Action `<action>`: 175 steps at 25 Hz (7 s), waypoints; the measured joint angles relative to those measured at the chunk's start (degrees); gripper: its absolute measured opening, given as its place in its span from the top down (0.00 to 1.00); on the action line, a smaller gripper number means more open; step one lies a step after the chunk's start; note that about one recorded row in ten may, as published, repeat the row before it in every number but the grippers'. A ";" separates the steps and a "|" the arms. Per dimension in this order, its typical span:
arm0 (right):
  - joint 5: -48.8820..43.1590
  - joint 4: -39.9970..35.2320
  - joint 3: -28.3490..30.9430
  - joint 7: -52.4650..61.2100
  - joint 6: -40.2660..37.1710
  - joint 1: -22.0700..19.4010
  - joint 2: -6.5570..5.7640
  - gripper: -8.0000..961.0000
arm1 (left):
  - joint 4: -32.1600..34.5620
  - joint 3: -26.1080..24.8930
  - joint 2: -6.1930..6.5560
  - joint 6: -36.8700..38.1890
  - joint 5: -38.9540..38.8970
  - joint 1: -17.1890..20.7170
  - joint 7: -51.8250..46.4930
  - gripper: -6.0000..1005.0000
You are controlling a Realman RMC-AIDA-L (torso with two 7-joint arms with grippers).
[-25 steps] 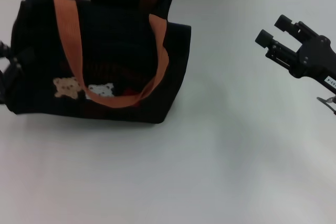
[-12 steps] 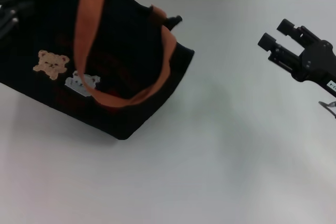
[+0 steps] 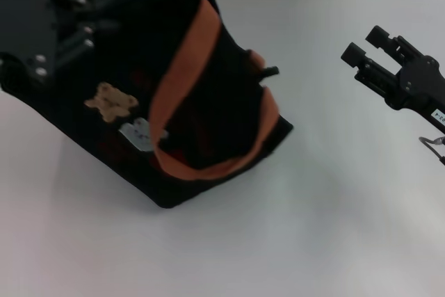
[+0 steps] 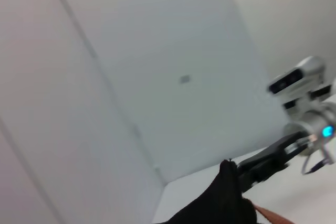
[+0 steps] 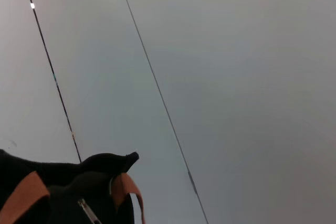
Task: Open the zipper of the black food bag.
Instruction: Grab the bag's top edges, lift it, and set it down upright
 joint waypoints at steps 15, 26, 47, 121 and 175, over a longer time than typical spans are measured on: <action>0.73 -5.49 -0.08 -11.14 -3.11 -3.94 -0.34 0.30 | -7.28 19.26 -0.25 -5.59 -5.01 -0.88 2.13 0.89; 0.89 -1.59 3.71 -48.65 -10.92 -8.87 0.00 0.30 | -15.50 31.58 -0.52 -16.98 -9.23 -3.20 2.63 0.89; 0.34 19.89 8.20 -93.78 -5.41 -9.76 0.10 0.31 | -22.41 32.64 -0.51 -19.45 -12.16 -4.65 3.54 0.89; -6.71 20.93 8.72 -89.76 0.69 -2.51 0.22 0.85 | -26.03 33.16 -0.51 -19.37 -14.79 -5.05 6.42 0.89; -6.72 20.90 8.26 -89.48 2.61 -2.08 0.20 0.95 | -28.51 32.69 -0.34 -18.94 -19.24 -4.31 9.43 0.89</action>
